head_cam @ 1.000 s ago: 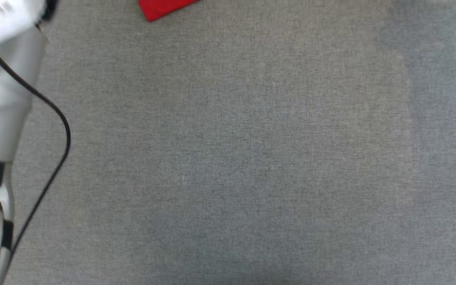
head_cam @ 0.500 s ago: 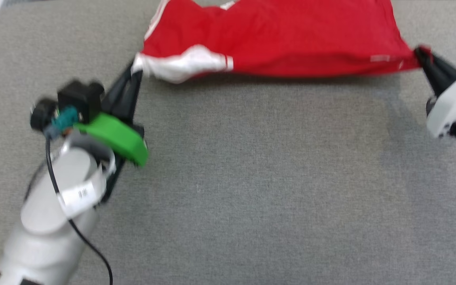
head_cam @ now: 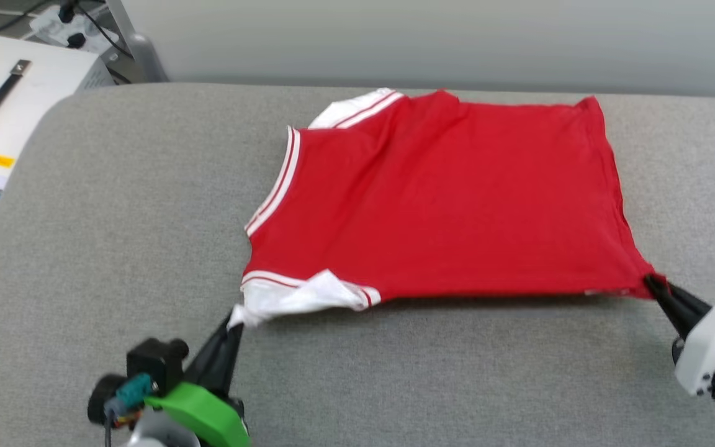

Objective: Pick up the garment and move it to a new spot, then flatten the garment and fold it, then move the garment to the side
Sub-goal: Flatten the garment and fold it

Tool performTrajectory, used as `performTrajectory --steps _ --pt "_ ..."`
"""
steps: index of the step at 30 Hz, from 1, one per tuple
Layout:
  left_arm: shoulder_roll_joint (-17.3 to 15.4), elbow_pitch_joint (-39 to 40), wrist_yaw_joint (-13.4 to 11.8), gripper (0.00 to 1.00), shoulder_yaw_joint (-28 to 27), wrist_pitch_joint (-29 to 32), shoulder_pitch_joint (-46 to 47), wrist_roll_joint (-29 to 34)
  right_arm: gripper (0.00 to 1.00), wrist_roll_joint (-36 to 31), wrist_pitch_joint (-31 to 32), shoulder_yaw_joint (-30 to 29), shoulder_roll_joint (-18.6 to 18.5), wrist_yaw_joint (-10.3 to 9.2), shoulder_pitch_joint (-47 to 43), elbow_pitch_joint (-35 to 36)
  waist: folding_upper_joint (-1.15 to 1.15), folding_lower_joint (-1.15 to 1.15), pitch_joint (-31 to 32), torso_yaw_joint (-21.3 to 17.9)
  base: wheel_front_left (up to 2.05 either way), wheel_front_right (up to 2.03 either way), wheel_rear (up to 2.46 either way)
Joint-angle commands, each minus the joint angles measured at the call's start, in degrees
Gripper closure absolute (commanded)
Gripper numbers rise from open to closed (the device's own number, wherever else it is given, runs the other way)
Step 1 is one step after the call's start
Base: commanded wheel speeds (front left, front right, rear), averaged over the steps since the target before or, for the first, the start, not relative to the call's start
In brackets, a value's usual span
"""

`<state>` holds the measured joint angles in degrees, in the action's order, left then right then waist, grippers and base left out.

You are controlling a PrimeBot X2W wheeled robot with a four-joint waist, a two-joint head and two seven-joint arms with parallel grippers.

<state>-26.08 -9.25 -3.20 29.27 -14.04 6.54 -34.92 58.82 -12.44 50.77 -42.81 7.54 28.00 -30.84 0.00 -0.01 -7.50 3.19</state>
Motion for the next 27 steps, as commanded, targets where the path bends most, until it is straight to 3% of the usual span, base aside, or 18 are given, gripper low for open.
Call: performTrajectory --steps 1,16,27 --pt "-0.23 0.61 -0.44 1.00 0.37 0.20 -2.09 -0.67 1.00 0.89 -0.42 -0.80 -0.73 -0.05 -2.47 0.75 0.00 0.01 2.76 0.59 0.00 0.00 0.00" --pt "-0.67 3.60 -1.33 1.00 5.12 5.04 -17.19 -5.13 1.00 1.51 4.45 -10.17 -2.50 -0.05 -25.77 9.65 0.00 0.01 7.29 0.75 0.00 0.00 0.00" --pt "-1.84 5.28 -1.02 1.00 5.50 6.09 -15.56 -4.50 1.00 -1.51 10.89 -21.98 -1.00 -0.05 -34.72 16.65 0.00 0.01 6.32 0.99 0.00 0.00 0.00"
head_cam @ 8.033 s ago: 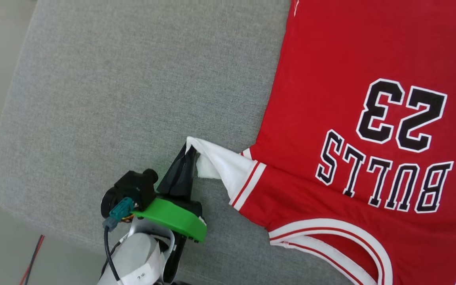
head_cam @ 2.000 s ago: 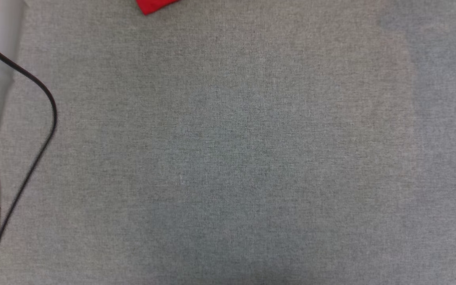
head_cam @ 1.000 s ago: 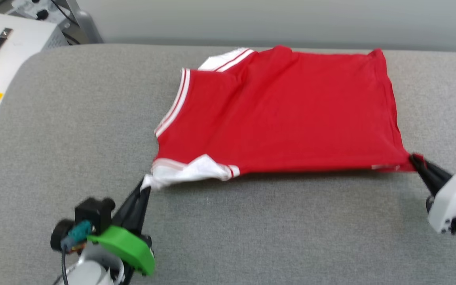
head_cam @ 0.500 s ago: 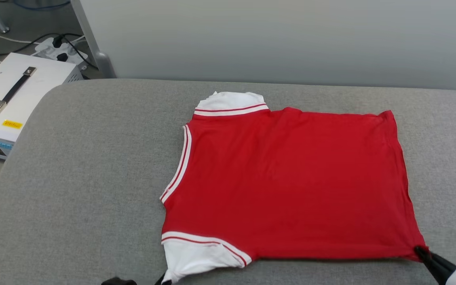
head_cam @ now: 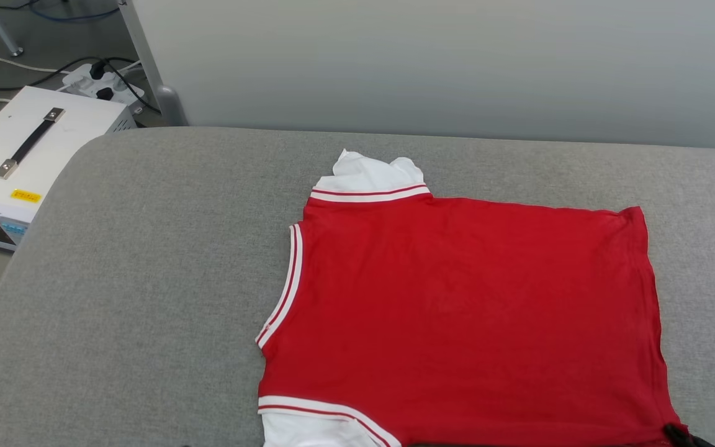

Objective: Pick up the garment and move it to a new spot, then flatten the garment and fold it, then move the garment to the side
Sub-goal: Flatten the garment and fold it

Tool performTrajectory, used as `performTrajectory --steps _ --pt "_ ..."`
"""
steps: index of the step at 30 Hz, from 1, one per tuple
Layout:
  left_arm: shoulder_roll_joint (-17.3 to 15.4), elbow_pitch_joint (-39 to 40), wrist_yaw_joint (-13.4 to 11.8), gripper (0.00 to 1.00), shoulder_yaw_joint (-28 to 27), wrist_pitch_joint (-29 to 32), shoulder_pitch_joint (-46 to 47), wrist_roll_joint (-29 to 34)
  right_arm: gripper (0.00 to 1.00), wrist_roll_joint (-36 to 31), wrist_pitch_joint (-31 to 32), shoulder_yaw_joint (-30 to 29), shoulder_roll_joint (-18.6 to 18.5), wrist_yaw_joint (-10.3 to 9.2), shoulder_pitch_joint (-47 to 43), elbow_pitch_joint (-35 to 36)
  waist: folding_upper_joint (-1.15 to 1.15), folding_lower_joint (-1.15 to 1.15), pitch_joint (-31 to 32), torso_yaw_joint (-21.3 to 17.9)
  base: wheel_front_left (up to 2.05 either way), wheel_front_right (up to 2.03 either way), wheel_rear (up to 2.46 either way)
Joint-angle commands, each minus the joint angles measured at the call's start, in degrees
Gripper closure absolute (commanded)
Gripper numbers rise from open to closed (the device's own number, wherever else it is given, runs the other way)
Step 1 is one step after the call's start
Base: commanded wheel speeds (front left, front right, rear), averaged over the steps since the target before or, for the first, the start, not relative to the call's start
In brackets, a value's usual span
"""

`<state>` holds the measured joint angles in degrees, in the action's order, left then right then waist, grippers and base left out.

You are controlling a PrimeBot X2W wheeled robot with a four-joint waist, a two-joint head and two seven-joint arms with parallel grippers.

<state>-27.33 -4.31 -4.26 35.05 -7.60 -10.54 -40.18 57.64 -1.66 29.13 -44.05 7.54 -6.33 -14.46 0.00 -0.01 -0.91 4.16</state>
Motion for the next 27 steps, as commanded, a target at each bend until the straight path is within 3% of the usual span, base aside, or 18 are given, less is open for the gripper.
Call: performTrajectory --steps 1,12,21,27 --pt "-0.74 0.41 0.32 1.00 -0.28 -0.38 2.99 1.41 1.00 -0.88 0.84 -1.61 0.70 -0.05 -0.34 0.98 0.00 0.01 -0.50 0.09 0.00 0.00 0.00" --pt "-0.09 -7.12 6.05 1.00 -0.87 0.89 25.96 6.55 1.00 -6.39 10.18 -10.99 5.08 -0.05 8.42 6.01 0.00 0.01 -7.83 -2.07 0.00 0.00 0.00" --pt "2.30 -21.02 10.71 1.00 1.54 0.47 40.11 7.48 1.00 -7.71 14.98 -10.61 6.65 -0.05 19.67 2.77 0.00 0.01 -13.68 -3.53 0.00 0.00 0.00" --pt "3.79 -29.58 11.62 1.00 5.27 -0.77 44.42 6.50 1.00 -8.18 15.72 -7.90 7.35 -0.05 26.29 -2.49 0.00 0.01 -15.85 -4.20 0.00 0.00 0.00"
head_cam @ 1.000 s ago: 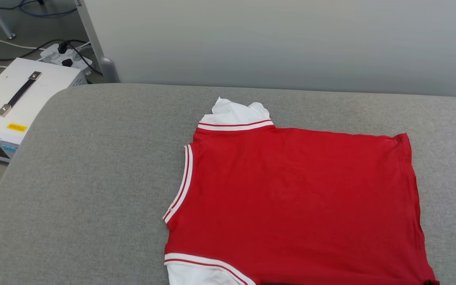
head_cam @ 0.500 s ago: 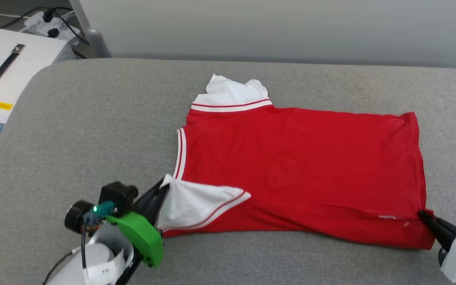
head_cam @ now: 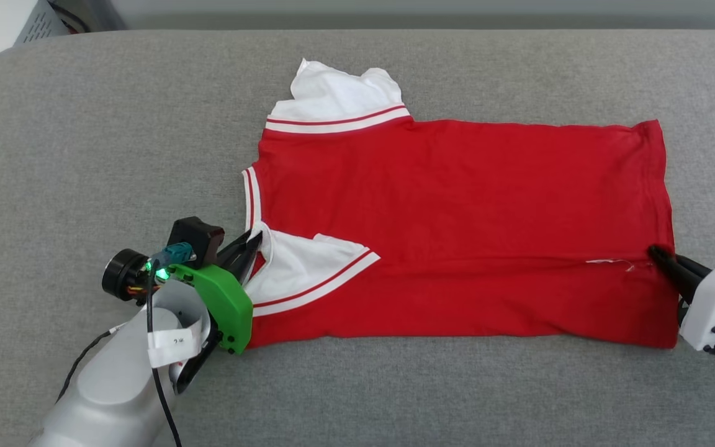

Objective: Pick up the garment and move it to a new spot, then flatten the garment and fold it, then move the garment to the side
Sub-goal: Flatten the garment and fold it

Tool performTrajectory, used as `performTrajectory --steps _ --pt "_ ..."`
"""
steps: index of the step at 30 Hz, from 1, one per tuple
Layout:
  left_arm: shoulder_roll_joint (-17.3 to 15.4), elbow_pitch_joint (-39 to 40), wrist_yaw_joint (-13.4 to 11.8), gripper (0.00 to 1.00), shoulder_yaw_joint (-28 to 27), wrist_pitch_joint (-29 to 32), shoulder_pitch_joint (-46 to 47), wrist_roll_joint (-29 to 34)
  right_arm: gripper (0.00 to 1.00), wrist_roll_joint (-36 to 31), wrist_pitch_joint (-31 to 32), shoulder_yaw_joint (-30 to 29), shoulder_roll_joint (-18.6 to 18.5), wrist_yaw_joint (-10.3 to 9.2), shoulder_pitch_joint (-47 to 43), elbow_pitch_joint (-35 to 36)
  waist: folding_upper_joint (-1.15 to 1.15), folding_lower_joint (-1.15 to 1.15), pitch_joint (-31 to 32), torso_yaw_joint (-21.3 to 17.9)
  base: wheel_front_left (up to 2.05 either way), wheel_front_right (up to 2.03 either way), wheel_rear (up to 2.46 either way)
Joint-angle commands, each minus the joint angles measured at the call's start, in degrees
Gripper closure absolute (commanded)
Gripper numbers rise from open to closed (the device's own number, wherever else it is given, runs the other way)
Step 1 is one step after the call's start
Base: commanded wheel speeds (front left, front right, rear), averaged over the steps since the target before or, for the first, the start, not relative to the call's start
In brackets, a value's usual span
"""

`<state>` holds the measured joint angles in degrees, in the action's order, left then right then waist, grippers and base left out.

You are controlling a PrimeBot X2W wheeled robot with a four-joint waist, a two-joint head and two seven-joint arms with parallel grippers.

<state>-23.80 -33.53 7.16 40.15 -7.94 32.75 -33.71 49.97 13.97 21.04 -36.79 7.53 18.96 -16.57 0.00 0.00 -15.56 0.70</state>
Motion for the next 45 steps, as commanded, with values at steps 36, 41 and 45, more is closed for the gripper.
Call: performTrajectory --steps 36,41,45 --pt "-8.93 4.68 0.33 0.00 17.75 26.78 14.60 -25.64 0.00 -1.24 -11.32 1.97 -3.92 -0.04 -4.72 -1.18 0.00 0.00 7.94 4.64 0.00 0.00 0.00" --pt "-9.30 6.41 0.33 0.00 20.16 36.61 15.07 -29.75 0.00 -3.30 -9.38 0.48 -2.47 -0.04 -5.61 0.31 0.00 0.00 7.87 4.48 0.00 0.00 0.00" --pt "-8.59 5.26 0.33 0.00 22.57 41.00 14.08 -30.89 0.00 -4.49 -7.94 -0.63 -1.17 -0.04 -5.97 1.40 0.00 0.00 7.39 3.95 0.00 0.00 0.00"
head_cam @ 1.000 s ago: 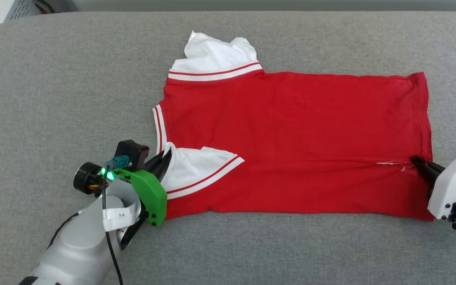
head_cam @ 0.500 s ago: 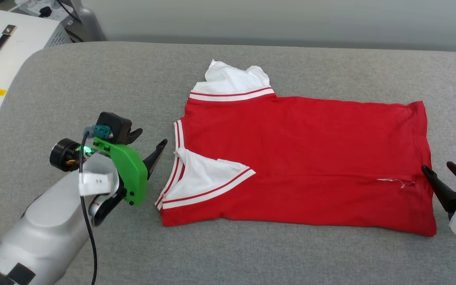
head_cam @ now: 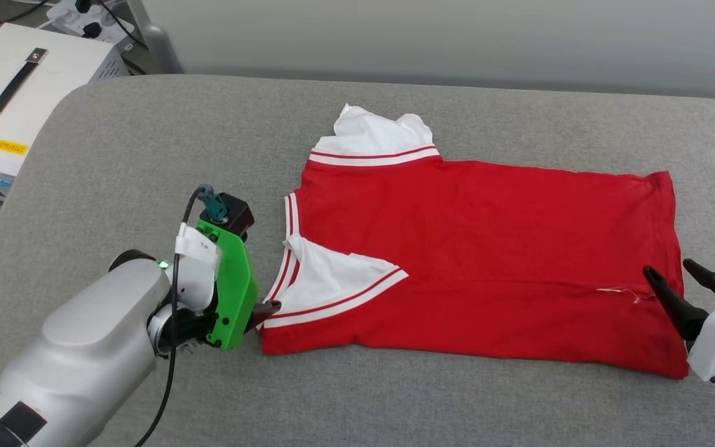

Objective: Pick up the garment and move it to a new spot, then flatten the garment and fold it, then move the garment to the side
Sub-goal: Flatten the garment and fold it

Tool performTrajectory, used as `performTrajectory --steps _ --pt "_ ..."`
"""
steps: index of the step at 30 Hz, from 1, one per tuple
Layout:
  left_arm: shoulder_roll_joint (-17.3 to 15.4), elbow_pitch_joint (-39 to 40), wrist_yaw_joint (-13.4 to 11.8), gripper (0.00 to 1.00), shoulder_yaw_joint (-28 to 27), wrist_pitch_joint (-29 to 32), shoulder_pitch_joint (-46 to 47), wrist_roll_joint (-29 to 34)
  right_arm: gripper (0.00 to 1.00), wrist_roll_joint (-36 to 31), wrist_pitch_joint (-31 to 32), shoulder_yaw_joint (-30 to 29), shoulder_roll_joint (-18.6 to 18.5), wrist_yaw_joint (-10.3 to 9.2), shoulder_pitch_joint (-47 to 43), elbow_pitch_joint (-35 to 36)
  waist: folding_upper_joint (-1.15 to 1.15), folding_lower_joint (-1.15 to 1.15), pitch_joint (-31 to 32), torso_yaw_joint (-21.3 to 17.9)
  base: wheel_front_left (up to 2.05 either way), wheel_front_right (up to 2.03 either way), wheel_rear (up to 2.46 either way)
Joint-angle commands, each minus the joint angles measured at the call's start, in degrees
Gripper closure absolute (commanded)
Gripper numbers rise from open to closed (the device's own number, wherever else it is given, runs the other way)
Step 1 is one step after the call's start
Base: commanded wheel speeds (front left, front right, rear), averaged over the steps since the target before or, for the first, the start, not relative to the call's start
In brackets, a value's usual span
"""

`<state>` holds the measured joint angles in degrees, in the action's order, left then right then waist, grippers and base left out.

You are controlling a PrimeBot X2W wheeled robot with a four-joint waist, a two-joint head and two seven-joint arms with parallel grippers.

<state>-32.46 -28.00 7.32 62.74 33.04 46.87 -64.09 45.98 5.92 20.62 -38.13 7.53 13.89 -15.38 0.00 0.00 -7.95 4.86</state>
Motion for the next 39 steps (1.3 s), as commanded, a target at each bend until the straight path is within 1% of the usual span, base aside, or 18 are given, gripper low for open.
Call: performTrajectory --steps 1,4,6,12,16,17,18,22,24,26,27,32,36,39 --pt "0.35 -1.07 0.16 0.00 0.42 0.58 -0.37 -0.63 0.00 -0.76 0.51 -0.45 0.53 -0.04 -0.88 0.46 0.00 0.00 -0.46 -0.47 0.00 0.00 0.00" --pt "1.53 -3.58 0.15 0.00 1.09 1.21 -1.50 -1.24 0.00 -1.37 1.35 -0.91 1.41 -0.04 -0.66 0.96 0.00 0.00 -1.10 -1.13 0.00 0.00 0.00" --pt "2.94 -5.83 0.03 0.00 0.65 0.85 -2.31 -2.47 0.00 -1.66 1.83 -1.20 1.99 -0.04 -0.61 1.14 0.00 0.00 -1.41 -1.51 0.00 0.00 0.00" --pt "5.86 -11.44 0.06 0.00 2.86 0.70 -3.20 -1.24 0.00 -2.27 2.73 -1.66 2.85 -0.04 -0.61 1.45 0.00 0.00 -2.08 -2.24 0.00 0.00 0.00" --pt "7.07 -14.58 0.10 0.00 4.55 1.37 -4.14 -0.78 0.00 -2.45 3.18 -1.67 3.20 -0.04 -0.58 1.42 0.00 0.00 -1.84 -2.54 0.00 0.00 0.00" --pt "7.35 -15.17 0.12 0.77 5.00 1.52 -4.42 -0.85 0.00 -2.49 3.34 -1.72 3.19 -0.04 -0.52 1.46 0.00 0.00 -1.54 -2.58 0.00 0.00 0.00" --pt "7.46 -15.37 0.12 1.00 5.11 1.37 -4.54 -0.92 0.00 -2.54 3.40 -1.75 3.13 -0.04 -0.47 1.53 0.00 0.00 -1.37 -2.61 0.00 0.00 0.00" --pt "7.36 -14.47 0.14 1.00 5.44 -1.19 -4.53 -1.27 0.00 -3.12 4.41 -1.97 1.79 -0.04 0.19 2.80 0.00 0.00 -0.27 -2.55 0.00 0.00 0.00" --pt "6.64 -13.30 0.15 1.00 5.45 -2.94 -4.19 -1.26 0.00 -3.45 5.98 -2.09 0.49 -0.04 0.78 3.94 0.00 0.00 0.29 -2.61 0.00 0.00 0.00" --pt "5.64 -11.92 0.15 1.00 5.44 -4.78 -3.83 -1.08 0.00 -3.46 8.87 -2.81 -0.64 -0.04 1.32 4.78 0.00 0.00 0.85 -2.70 0.00 0.00 0.00" --pt "3.64 -9.43 0.15 1.00 5.71 -7.11 -3.51 -0.44 0.00 -3.06 16.24 -3.21 -2.63 -0.04 1.68 6.10 0.00 0.00 1.51 -2.78 0.00 0.00 0.00" --pt "1.03 -5.73 0.16 1.00 4.92 -9.81 -3.56 -0.56 0.00 -2.58 30.07 -3.92 -5.44 -0.04 1.77 7.14 0.00 0.00 1.78 -2.74 0.00 0.00 0.00" --pt "0.07 -2.98 -0.10 1.00 4.64 -10.66 -3.34 -0.20 0.00 -1.91 36.94 -4.91 -4.83 -0.04 1.50 5.91 0.00 0.00 1.13 -2.26 0.00 0.00 0.00" --pt "0.00 -1.31 -0.70 1.00 4.73 -10.78 -3.23 0.17 0.00 -2.25 38.69 -5.31 -3.06 -0.04 1.54 4.29 0.00 0.00 0.36 -1.78 0.00 0.00 0.00"
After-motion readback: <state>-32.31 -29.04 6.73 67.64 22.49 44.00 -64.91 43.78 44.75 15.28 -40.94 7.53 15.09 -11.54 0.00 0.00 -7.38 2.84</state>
